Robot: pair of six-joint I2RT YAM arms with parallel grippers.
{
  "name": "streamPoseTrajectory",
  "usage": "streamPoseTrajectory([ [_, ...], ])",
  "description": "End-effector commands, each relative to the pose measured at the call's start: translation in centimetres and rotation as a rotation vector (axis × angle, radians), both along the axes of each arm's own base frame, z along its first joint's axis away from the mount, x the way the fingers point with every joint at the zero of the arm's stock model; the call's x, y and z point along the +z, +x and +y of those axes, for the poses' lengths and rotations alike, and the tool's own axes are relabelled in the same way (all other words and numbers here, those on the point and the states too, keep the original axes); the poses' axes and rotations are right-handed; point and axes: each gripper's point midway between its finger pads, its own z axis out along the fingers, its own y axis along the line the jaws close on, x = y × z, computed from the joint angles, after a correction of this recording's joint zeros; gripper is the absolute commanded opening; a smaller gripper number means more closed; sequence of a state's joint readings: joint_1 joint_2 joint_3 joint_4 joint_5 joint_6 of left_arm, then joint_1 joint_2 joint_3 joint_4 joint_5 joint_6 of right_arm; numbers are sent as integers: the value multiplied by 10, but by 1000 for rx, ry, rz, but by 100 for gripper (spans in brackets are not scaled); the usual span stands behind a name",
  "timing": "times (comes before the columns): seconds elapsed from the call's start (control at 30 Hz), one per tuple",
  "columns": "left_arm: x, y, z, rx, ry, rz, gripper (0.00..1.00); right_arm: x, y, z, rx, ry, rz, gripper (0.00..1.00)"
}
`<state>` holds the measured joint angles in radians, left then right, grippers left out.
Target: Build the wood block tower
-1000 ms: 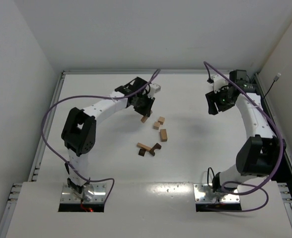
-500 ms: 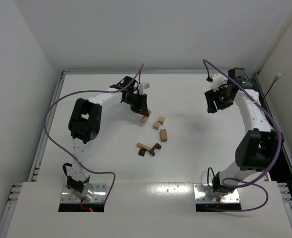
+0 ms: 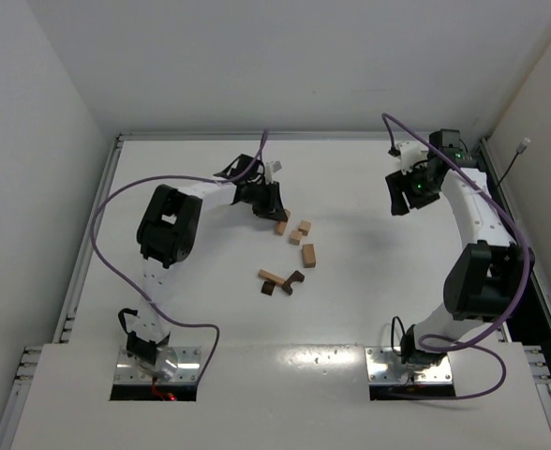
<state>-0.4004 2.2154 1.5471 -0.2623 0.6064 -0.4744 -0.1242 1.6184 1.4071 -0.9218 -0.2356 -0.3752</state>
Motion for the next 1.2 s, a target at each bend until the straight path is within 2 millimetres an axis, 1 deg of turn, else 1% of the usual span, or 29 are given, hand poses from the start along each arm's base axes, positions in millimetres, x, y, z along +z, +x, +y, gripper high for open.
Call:
streamPoseTrajectory([
  [0.0,10,27,-21,-16,65,-144,0,6,-1,-2,4,-7,-20,55],
  [0.03,15,36,-23,-16,69,-168,0,6,-1,-2,4,-7,-20,55],
  [0.07,15,37,-28,-37,71,-187,0,6,-1,-2,4,-7,-20,55],
  [0.1,3,37,-25,-37,99,-169,0,9,-1,-2,4,-8,-29,55],
  [0.13,8,40,-34,-54,92,-193,0,9,-1,-4,0,-16,-28,55],
  [0.17,5,40,-34,-61,100,-189,0,9,-1,-4,0,-16,-28,55],
  [0.2,0,36,-39,-82,107,-184,0,9,-1,-4,0,-16,-28,55],
  [0.23,2,32,-44,-105,103,-191,0,9,-1,-4,0,-16,-28,55],
  [0.33,-11,20,-45,-131,118,-147,0,9,-2,-6,-4,-24,-27,55],
  [0.37,-12,15,-49,-151,124,-147,0,9,-2,-6,-4,-24,-27,55],
  [0.47,-24,-4,-45,-190,150,-99,0,12,-2,-6,-4,-26,-36,54],
  [0.5,-23,-8,-45,-203,147,-94,0,9,-4,-8,-13,-25,-27,54],
  [0.53,-26,-16,-48,-220,144,-81,0,12,-5,-8,-13,-26,-36,54],
  [0.57,-23,-19,-45,-230,149,-85,0,12,-5,-8,-13,-26,-36,54],
  [0.6,-27,-30,-46,-242,156,-69,0,9,-7,-8,-13,-25,-27,54],
  [0.63,-19,-35,-50,-266,154,-90,0,9,-7,-8,-13,-25,-27,54],
  [0.7,-19,-45,-49,-289,164,-86,0,9,-9,-8,-13,-25,-27,54],
  [0.73,-19,-58,-53,-334,183,-94,0,9,-9,-8,-13,-25,-27,54],
  [0.8,-18,-70,-56,-374,193,-95,0,6,-11,-9,-18,-15,-19,54],
  [0.83,-24,-79,-59,-396,210,-94,0,6,-11,-9,-18,-15,-19,54],
  [0.87,-19,-80,-58,-407,211,-107,0,9,-11,-7,-14,-8,-29,54],
  [0.9,-15,-87,-62,-422,209,-111,0,9,-11,-7,-14,-8,-29,54],
  [0.93,-20,-93,-63,-443,223,-114,0,9,-11,-7,-14,-8,-29,54],
  [0.97,-15,-96,-67,-459,219,-134,0,9,-11,-7,-14,-8,-29,54],
  [1.03,-16,-102,-69,-483,225,-133,0,9,-14,-9,-20,0,-30,54],
  [1.07,-18,-112,-69,-511,237,-119,0,9,-14,-9,-20,0,-30,54],
  [1.1,-18,-112,-69,-511,237,-119,0,6,-16,-8,-20,1,-20,54],
  [1.13,-14,-118,-72,-533,239,-127,0,10,-17,-8,-20,0,-32,54],
  [1.17,-16,-124,-73,-553,243,-127,0,10,-17,-8,-20,0,-32,54],
])
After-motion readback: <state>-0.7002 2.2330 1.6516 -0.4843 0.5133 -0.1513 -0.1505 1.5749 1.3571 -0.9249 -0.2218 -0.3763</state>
